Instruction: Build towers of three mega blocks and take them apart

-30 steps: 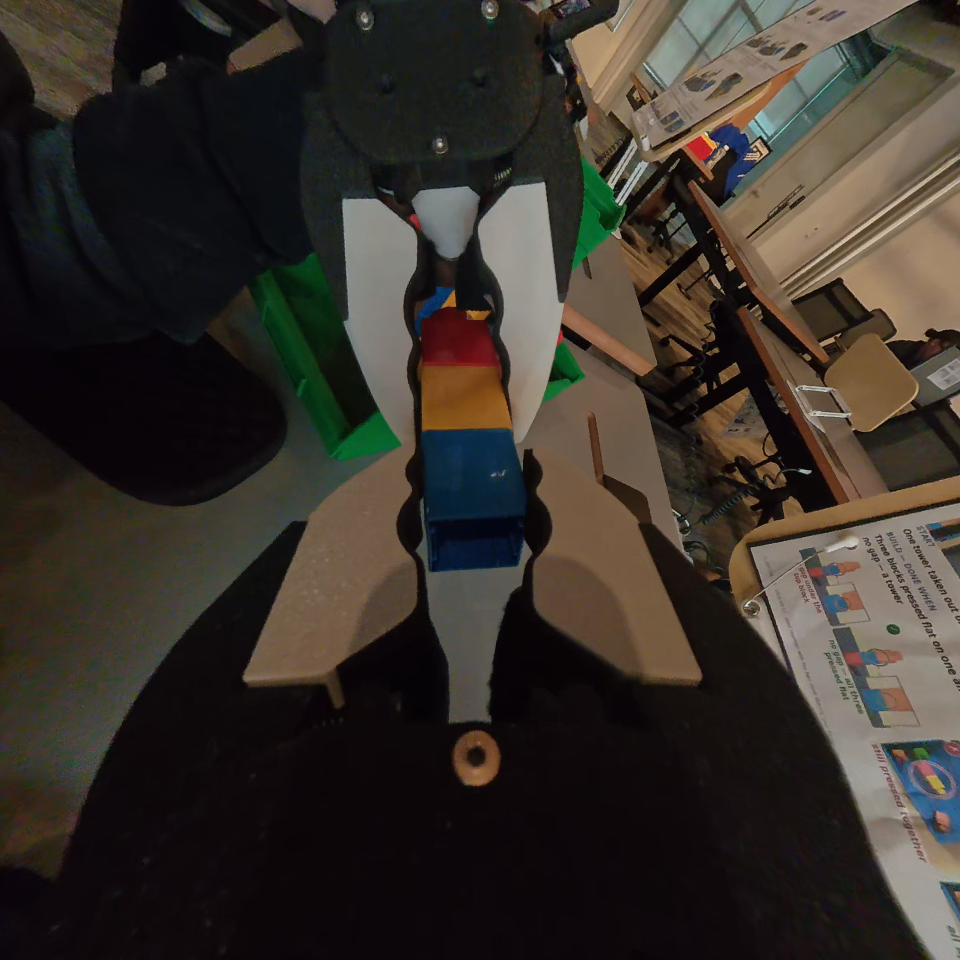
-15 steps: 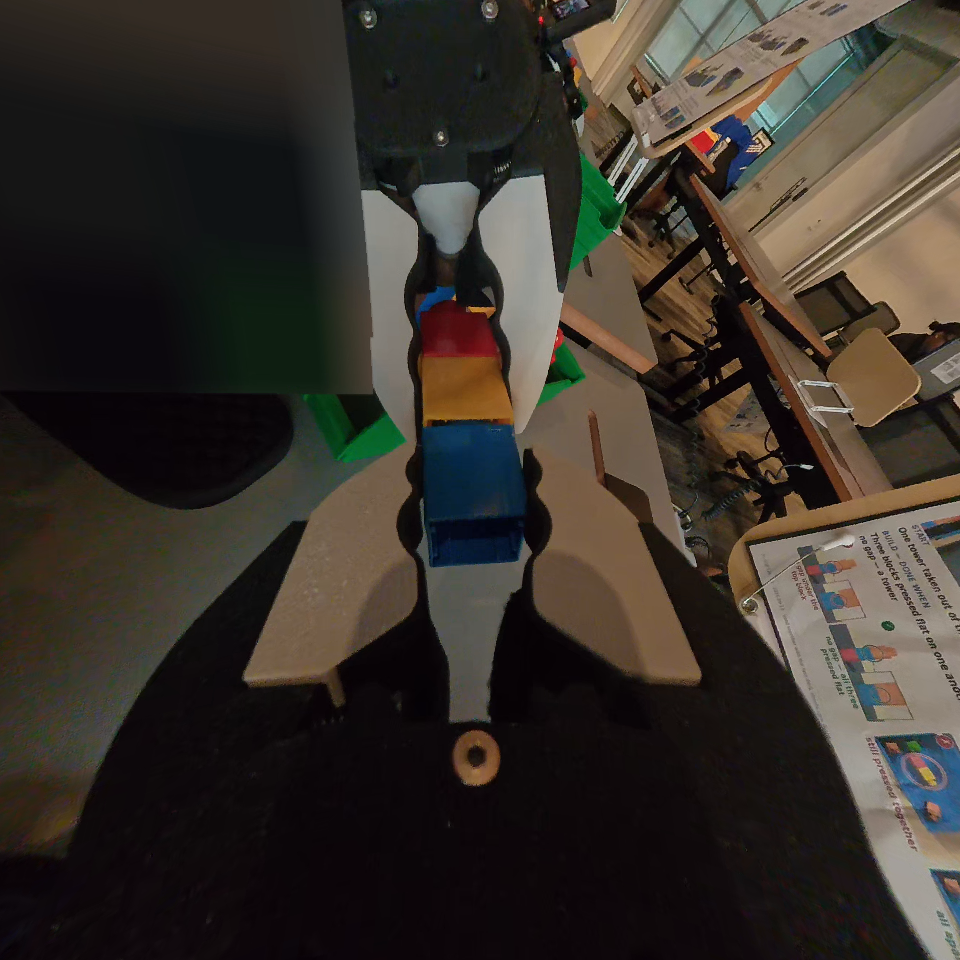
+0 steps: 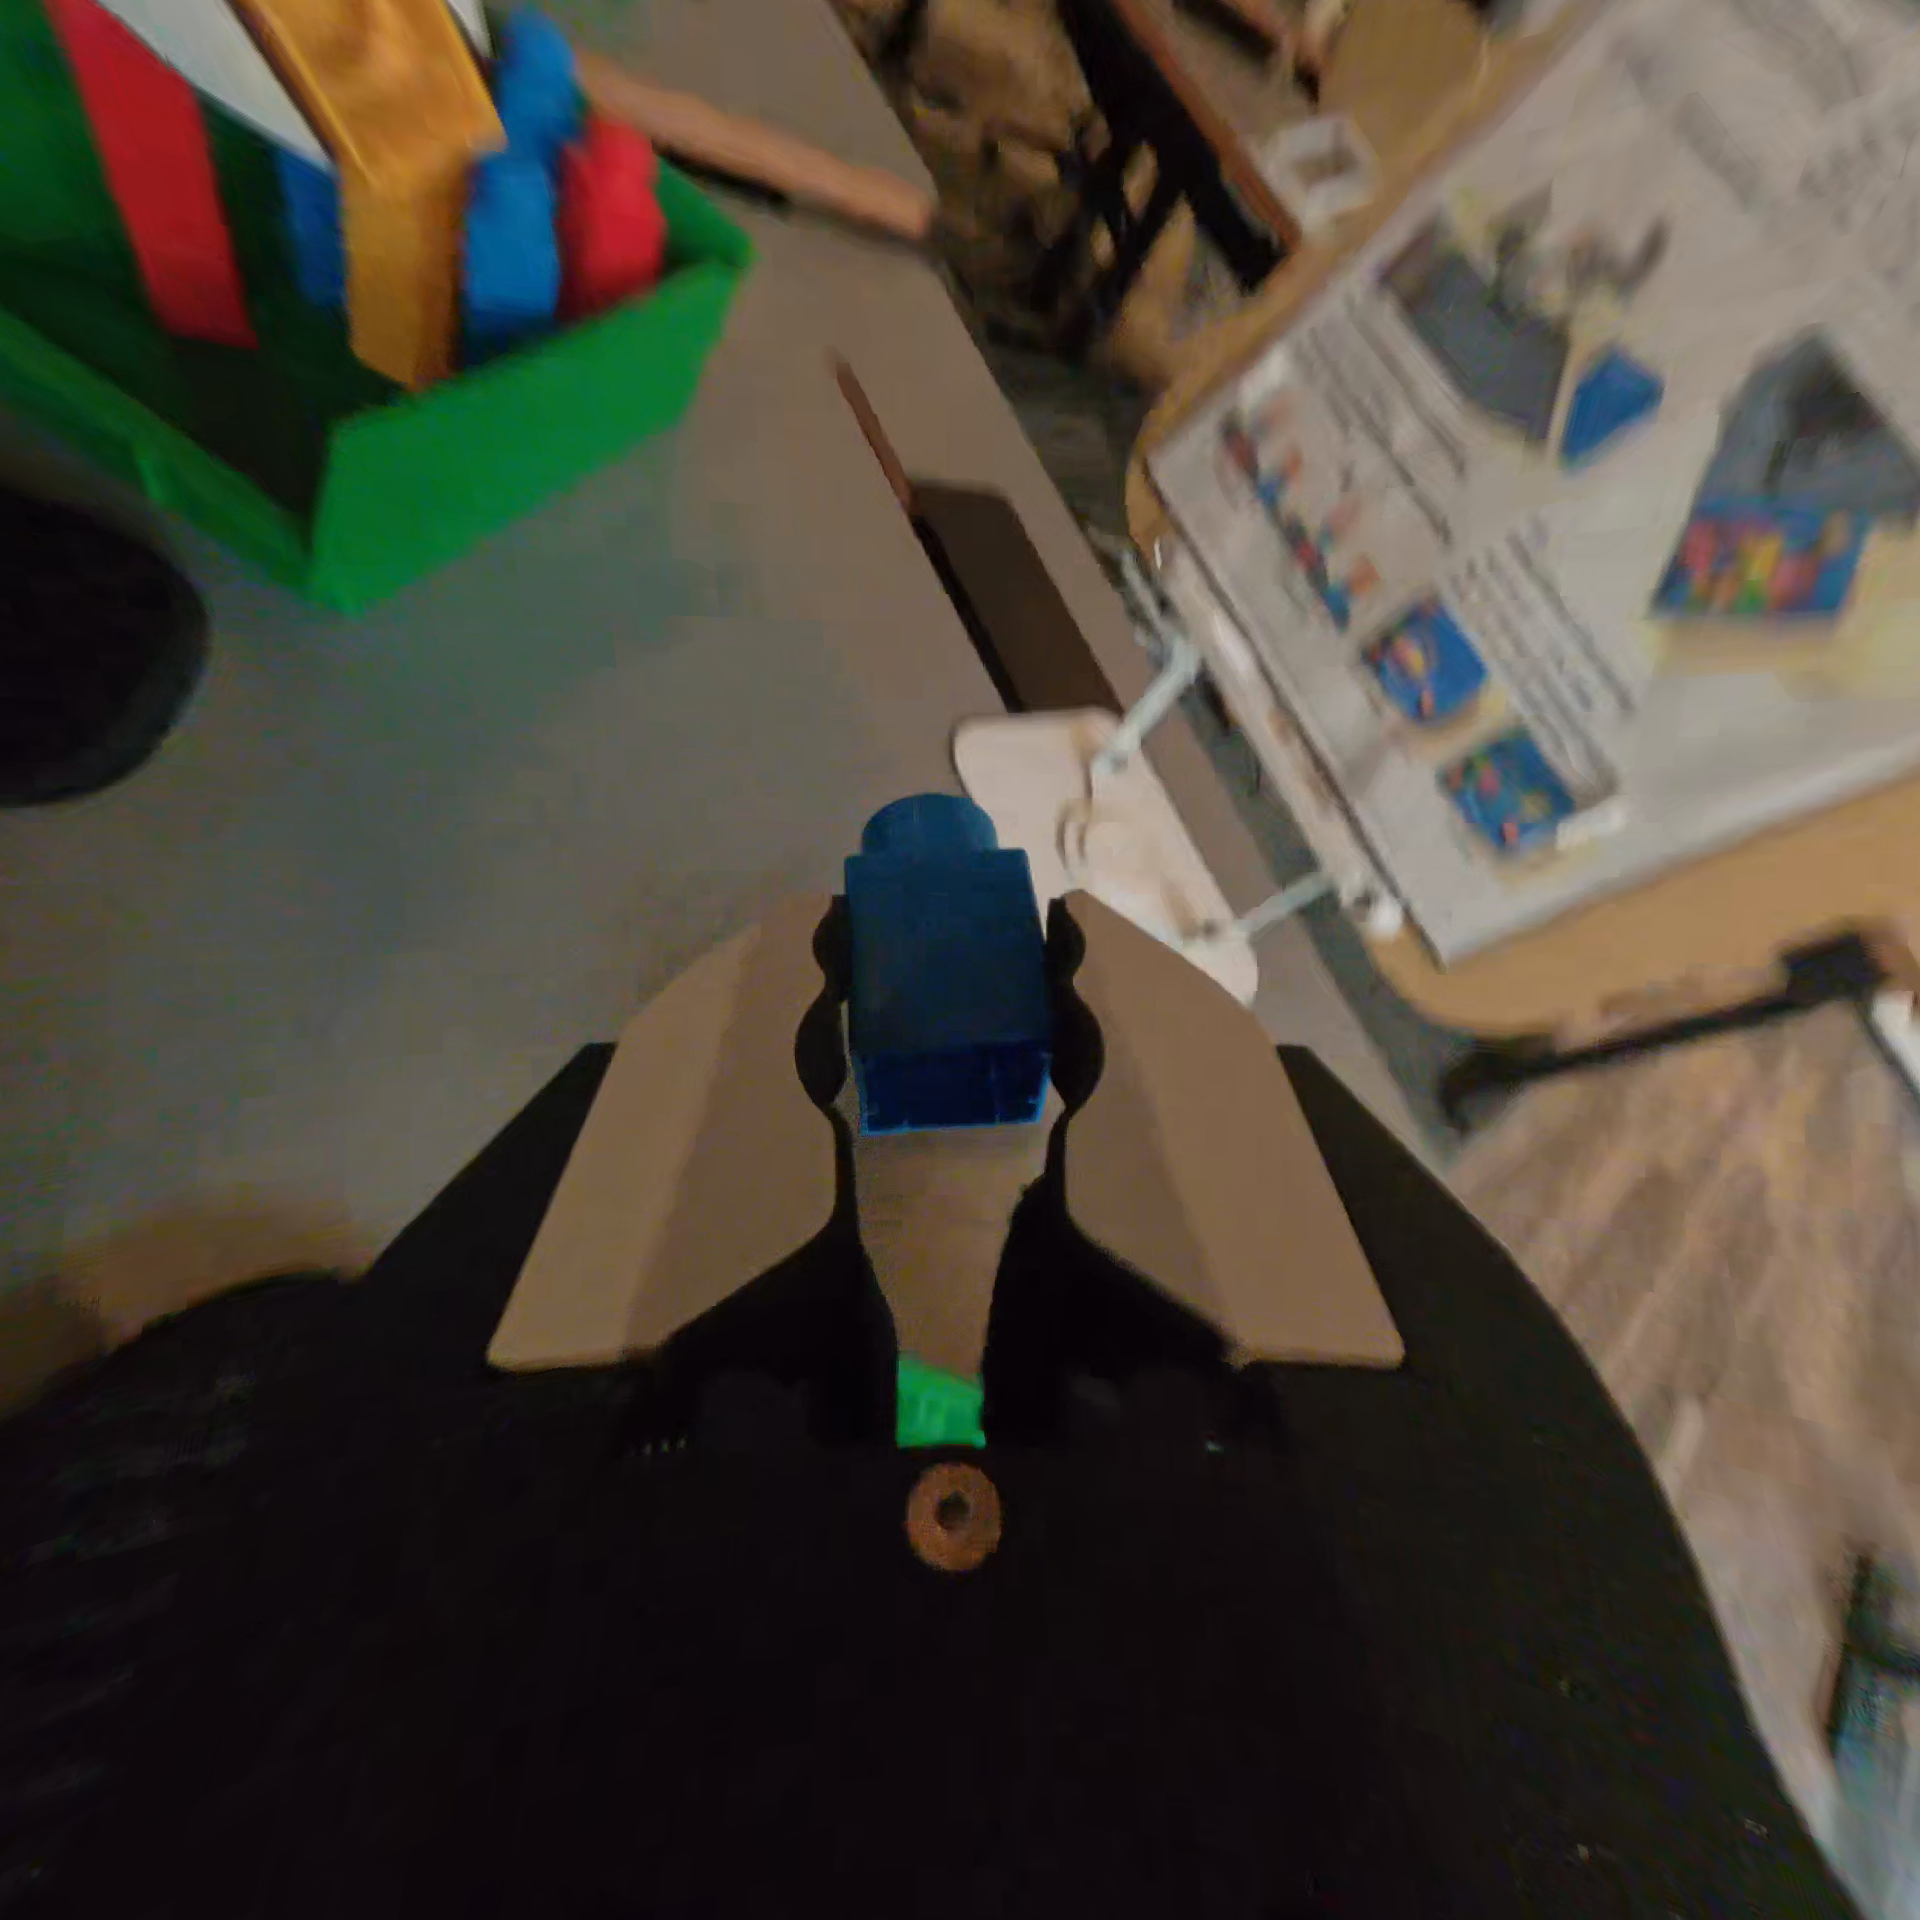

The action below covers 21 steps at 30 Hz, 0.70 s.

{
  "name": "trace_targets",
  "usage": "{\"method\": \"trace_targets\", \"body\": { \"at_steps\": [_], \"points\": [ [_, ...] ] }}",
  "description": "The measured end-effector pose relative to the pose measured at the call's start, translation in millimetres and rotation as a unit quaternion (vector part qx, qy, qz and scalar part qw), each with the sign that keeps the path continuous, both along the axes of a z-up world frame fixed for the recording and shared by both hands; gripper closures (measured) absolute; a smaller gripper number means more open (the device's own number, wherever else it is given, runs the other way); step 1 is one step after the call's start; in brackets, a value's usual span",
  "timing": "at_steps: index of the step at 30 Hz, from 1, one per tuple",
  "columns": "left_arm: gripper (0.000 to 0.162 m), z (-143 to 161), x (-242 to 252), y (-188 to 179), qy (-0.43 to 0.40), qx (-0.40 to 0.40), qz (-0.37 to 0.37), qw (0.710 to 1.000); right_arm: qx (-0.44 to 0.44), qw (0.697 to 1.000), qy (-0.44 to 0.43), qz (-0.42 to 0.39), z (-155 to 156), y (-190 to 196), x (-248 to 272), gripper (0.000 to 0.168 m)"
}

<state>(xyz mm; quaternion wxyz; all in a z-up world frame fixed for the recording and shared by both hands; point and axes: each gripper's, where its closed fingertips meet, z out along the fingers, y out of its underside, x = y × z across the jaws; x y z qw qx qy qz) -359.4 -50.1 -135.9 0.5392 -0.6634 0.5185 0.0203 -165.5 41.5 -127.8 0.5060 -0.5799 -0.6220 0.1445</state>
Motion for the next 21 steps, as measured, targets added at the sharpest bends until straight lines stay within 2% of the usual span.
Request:
{"method": "trace_targets", "body": {
  "at_steps": [3,9,13,21],
  "points": [
    [0.125,0.8,9.0,-0.9,0.000,0.002,-0.018,1.000,-0.063,0.993,-0.039,-0.094,-34.7,15.7,57.0,0.132],
    [0.125,0.1,11.0,-3.6,0.015,0.007,-0.017,1.000,-0.204,0.947,-0.088,-0.231,-130.1,32.6,132.9,0.132],
    [0.125,2.2,9.5,-5.4,0.010,0.010,-0.015,1.000,-0.237,0.935,-0.071,-0.253,-153.2,35.4,145.9,0.132],
    [0.125,0.2,5.7,-2.7,0.006,0.007,-0.010,1.000,-0.271,0.931,-0.087,-0.230,-188.3,37.5,136.7,0.132]
  ]
}}
